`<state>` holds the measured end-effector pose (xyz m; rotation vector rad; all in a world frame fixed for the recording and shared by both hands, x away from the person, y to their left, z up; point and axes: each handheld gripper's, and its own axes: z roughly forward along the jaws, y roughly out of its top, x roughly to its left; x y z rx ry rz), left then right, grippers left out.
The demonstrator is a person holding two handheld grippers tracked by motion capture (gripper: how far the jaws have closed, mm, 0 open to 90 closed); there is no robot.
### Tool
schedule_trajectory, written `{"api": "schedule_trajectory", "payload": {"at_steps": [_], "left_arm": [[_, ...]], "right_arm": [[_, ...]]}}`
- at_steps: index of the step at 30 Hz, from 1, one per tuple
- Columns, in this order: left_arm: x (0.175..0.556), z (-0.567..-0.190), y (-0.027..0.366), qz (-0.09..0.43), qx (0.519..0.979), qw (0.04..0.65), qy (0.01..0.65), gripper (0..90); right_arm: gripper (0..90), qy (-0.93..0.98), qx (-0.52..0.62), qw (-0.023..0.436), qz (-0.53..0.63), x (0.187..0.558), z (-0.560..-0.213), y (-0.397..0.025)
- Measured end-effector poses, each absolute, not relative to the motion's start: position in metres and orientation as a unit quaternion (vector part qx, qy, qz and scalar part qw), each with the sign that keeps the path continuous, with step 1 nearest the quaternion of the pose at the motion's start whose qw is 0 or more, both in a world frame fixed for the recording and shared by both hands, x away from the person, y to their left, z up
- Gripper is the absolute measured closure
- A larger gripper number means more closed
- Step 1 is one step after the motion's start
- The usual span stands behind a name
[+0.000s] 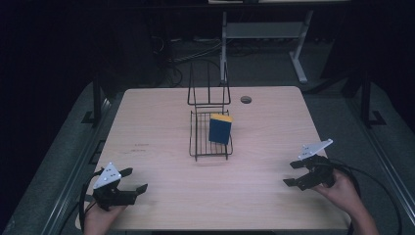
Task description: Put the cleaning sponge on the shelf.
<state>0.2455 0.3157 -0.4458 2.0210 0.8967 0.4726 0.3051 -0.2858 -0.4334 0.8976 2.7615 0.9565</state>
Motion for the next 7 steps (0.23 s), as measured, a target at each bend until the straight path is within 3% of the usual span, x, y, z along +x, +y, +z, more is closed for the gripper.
{"api": "schedule_trajectory", "payload": {"at_steps": [7], "left_arm": [[0.2455, -0.4457, 0.3157, 0.189, 0.809, 0.426, 0.358, 16.2]], "right_arm": [[23.6, 0.898, 0.298, 0.042, 0.321, 0.2926, -0.4395, -0.2864]]}}
